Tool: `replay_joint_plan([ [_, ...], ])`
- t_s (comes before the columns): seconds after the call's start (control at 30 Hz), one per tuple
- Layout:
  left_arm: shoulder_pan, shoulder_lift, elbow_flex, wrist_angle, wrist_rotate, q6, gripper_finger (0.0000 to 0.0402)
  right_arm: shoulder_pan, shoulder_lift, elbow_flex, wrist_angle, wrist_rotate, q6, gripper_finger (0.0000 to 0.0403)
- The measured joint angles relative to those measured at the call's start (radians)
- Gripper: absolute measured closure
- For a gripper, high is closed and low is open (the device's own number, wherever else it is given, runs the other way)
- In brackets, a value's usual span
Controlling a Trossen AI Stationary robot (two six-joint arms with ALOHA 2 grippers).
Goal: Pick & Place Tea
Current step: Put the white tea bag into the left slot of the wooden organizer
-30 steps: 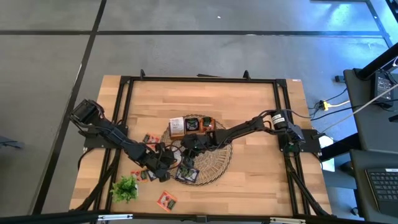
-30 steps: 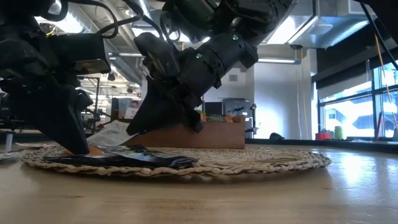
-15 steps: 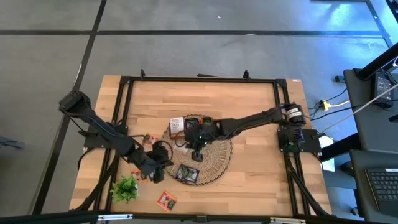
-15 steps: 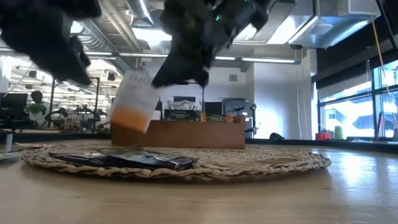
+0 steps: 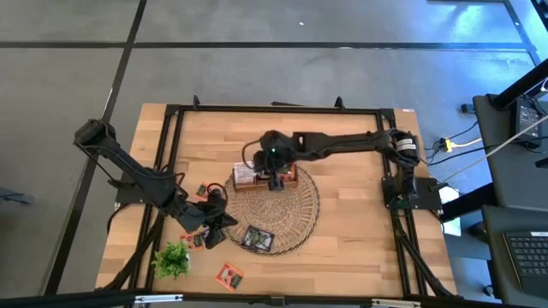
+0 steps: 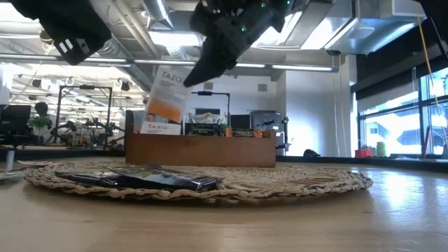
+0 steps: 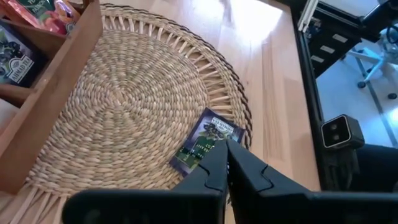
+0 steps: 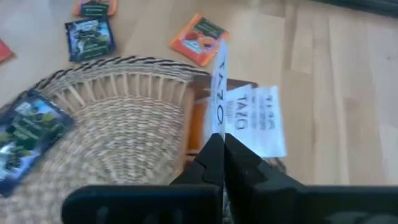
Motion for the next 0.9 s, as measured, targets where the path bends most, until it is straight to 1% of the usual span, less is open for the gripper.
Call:
replay_joint_plan([
  [0.23,0.000,0.000,0.001,-0.028,0.011,0.000,0.0400,-0.040,0.017,0.002,0.018,-0.073,-0.013,0.0398],
  [0.7,0.001,0.000,0.002,-0.070,0.010,-0.010,0.0400,-0.035,0.067,0.001,0.026,-0.076,-0.008,0.0398],
  [0.9,0.002,0.000,0.002,-0.075,0.003,-0.010,0.0400,-0.032,0.109,0.003,0.061,-0.078,-0.005,0.0398],
])
